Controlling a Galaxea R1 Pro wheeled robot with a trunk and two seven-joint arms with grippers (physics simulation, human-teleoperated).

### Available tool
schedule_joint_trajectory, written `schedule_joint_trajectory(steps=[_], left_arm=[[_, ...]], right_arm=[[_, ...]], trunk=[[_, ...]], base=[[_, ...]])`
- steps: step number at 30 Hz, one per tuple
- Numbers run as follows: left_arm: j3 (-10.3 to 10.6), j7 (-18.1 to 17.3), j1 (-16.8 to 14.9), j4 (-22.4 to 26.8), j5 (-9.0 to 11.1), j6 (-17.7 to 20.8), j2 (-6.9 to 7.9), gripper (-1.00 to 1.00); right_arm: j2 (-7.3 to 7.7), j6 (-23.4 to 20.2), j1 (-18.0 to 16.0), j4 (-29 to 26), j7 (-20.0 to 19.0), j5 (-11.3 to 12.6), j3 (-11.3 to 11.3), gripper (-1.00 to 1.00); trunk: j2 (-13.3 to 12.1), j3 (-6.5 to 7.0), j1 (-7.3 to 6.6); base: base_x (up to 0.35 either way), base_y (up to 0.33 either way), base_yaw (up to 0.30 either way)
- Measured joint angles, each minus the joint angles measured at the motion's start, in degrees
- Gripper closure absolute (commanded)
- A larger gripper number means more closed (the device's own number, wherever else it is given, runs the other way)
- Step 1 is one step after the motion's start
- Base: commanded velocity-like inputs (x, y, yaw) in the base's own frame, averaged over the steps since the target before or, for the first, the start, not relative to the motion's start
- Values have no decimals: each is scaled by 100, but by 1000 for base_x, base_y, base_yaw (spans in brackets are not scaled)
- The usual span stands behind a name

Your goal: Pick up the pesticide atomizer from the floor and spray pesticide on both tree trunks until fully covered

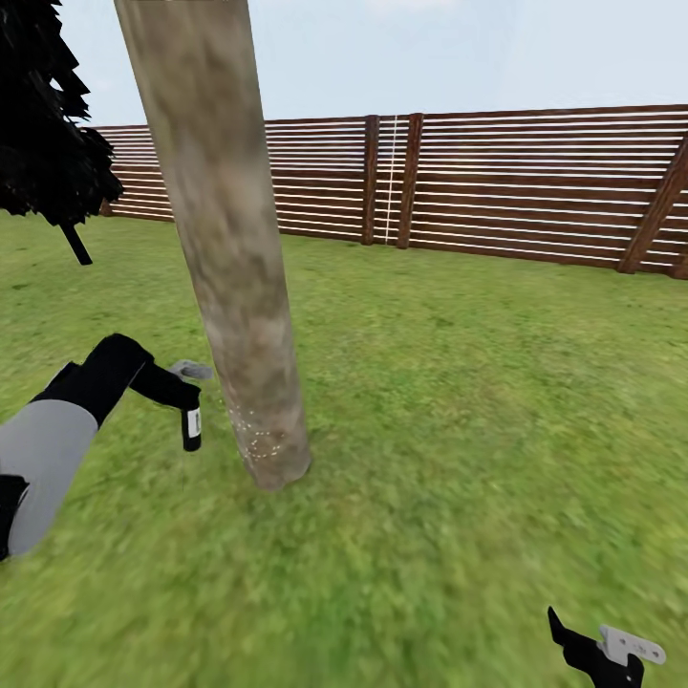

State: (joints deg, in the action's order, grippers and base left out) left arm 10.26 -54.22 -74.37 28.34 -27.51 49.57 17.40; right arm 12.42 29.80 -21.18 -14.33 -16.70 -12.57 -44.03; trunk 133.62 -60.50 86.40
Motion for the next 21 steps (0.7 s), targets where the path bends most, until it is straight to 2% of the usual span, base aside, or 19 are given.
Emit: schedule_joint_trajectory(steps=[6,9,12,16,19,21], left_arm=[[50,30,45,-65,-22,56,-19,100],[27,372,487,-75,-29,31,-79,100],[15,604,916,-81,15,44,-258,100],[-20,754,1166,-137,25,27,-283,100],[-177,1362,1453,-156,547,19,-373,100],[-535,2166,1627,-158,1047,-129,-491,100]], right_arm=[[-10,0,0,0,0,-8,8,-100],[-11,0,0,0,0,-9,9,-100],[-11,0,0,0,0,-9,8,-100],[-11,0,0,0,0,-8,9,-100],[-11,0,0,0,-2,-8,9,-100],[-11,0,0,0,-3,-8,9,-100]], trunk=[[0,-1,1],[-1,-1,1],[-1,-2,1],[-1,-1,1],[-1,-1,1],[0,-1,1]], base=[[0,0,0],[0,0,0],[0,0,0],[0,0,0],[0,0,0],[0,0,0]])
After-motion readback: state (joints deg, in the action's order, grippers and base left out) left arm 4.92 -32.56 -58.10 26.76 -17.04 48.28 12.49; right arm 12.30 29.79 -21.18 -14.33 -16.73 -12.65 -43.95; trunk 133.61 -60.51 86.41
